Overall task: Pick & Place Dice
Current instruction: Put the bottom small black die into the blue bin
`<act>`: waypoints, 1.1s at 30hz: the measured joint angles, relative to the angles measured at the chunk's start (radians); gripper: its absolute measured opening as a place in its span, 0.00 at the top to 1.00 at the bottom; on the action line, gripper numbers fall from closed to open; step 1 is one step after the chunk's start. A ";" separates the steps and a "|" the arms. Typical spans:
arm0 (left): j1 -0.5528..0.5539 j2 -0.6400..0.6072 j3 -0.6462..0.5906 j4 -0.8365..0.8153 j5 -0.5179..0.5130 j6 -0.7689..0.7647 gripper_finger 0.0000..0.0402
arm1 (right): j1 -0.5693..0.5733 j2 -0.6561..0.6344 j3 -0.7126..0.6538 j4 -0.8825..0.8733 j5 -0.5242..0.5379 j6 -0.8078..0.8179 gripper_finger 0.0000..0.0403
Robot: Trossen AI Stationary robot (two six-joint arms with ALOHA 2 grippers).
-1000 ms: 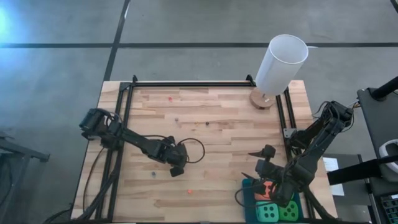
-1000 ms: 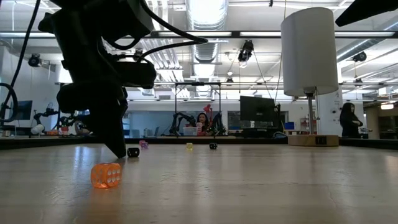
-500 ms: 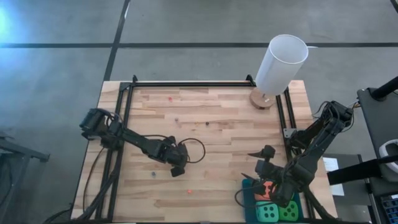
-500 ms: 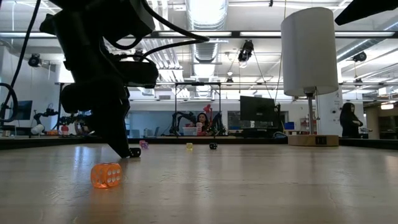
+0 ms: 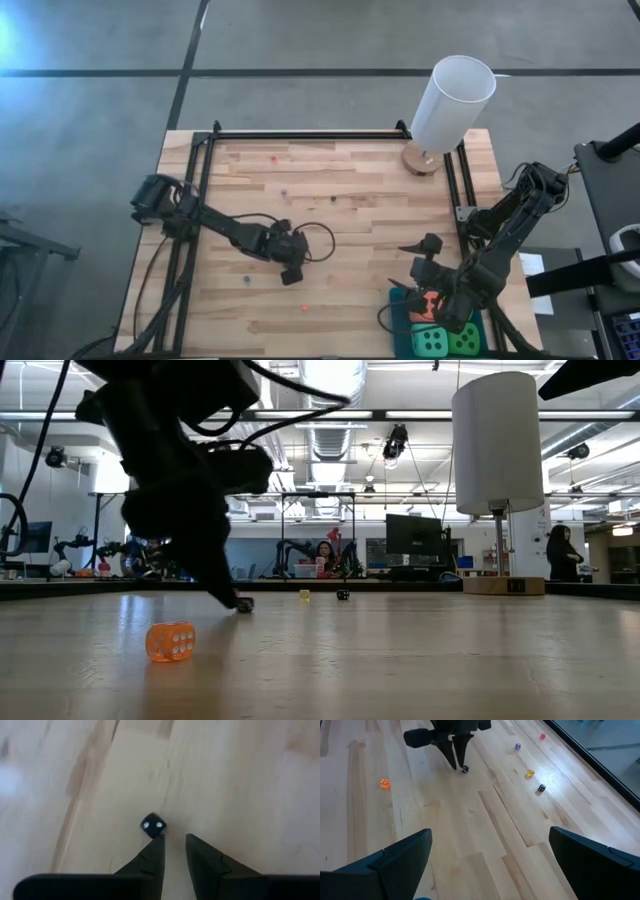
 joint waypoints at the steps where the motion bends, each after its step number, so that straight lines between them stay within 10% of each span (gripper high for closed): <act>1: 0.003 0.000 0.000 0.022 -0.001 0.017 0.80 | 0.000 0.000 0.000 0.000 0.000 0.000 0.01; 33: 0.021 0.074 0.008 0.140 -0.055 0.144 0.80 | 0.000 0.000 0.000 0.004 0.000 -0.003 0.01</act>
